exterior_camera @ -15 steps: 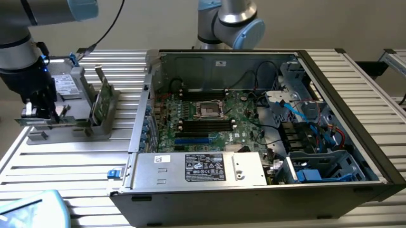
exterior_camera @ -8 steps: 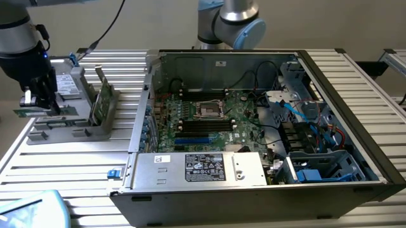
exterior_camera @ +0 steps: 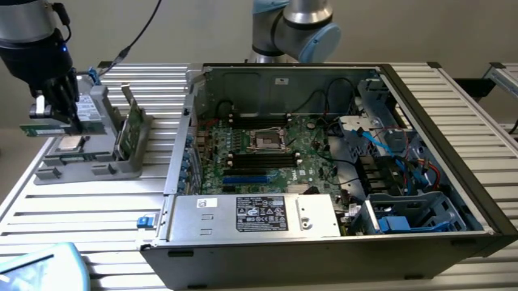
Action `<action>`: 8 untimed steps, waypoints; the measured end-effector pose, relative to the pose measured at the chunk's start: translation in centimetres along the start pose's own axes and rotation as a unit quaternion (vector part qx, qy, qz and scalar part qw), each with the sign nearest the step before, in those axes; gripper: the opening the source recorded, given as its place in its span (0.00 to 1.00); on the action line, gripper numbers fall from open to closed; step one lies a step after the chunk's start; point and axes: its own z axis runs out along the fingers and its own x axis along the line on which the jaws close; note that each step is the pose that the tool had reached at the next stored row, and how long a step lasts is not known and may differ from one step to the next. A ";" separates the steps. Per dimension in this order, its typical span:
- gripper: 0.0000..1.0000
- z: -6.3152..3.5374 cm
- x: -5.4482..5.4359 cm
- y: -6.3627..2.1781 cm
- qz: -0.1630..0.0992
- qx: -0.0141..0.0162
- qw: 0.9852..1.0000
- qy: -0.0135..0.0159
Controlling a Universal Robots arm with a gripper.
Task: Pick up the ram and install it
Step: 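Pick up the ram and move it above insertion slot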
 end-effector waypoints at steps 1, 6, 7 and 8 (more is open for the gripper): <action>0.14 -0.44 0.0 -0.29 0.000 0.000 1.000 0.000; 0.14 -2.52 0.3 -2.06 0.000 -0.001 1.000 0.000; 0.14 -2.99 0.3 -2.45 0.000 -0.001 1.000 0.001; 0.14 -3.43 0.4 -2.82 0.000 -0.001 1.000 0.001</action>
